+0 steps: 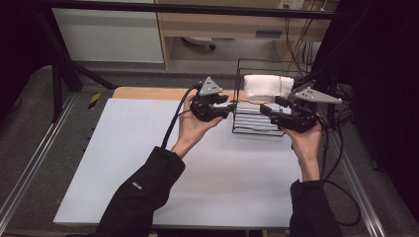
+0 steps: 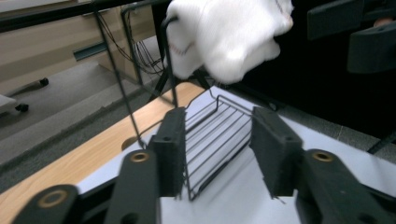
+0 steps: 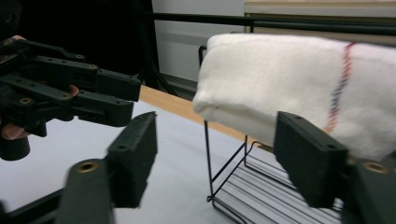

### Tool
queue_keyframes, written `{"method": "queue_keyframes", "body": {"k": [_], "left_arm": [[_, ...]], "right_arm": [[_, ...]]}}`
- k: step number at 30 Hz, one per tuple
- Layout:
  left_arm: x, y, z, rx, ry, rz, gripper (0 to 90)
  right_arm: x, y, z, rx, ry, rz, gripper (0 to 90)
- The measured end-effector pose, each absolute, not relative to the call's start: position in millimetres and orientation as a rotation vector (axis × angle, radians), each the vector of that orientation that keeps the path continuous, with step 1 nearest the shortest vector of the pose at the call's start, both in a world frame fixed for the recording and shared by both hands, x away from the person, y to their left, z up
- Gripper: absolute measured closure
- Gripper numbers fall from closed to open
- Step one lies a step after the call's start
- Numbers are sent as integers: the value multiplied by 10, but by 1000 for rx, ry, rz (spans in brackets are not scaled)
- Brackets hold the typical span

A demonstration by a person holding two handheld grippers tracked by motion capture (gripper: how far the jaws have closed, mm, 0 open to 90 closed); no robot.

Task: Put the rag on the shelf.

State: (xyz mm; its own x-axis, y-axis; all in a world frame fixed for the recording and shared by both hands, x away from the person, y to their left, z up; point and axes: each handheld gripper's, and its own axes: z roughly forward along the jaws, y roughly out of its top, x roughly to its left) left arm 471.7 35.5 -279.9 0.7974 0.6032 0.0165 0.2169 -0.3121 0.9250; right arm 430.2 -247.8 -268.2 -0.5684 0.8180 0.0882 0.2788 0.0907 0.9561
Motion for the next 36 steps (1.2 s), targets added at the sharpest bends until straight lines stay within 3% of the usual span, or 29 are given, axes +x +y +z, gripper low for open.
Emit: {"method": "queue_keyframes", "body": {"k": [9,19,36], "left_arm": [[4443,960,-3089,1899,672,435,329],[4167,1637,-3524,1936,813,431,95],[3781,2367,-4021,1968,943,419,51]], "right_arm": [[4190,-2326,-2896,1072,1960,1480,83],[4084,-2220,-3230,1072,2039,1484,23],[3888,-2274,-3801,1105,2164,1444,6]]}}
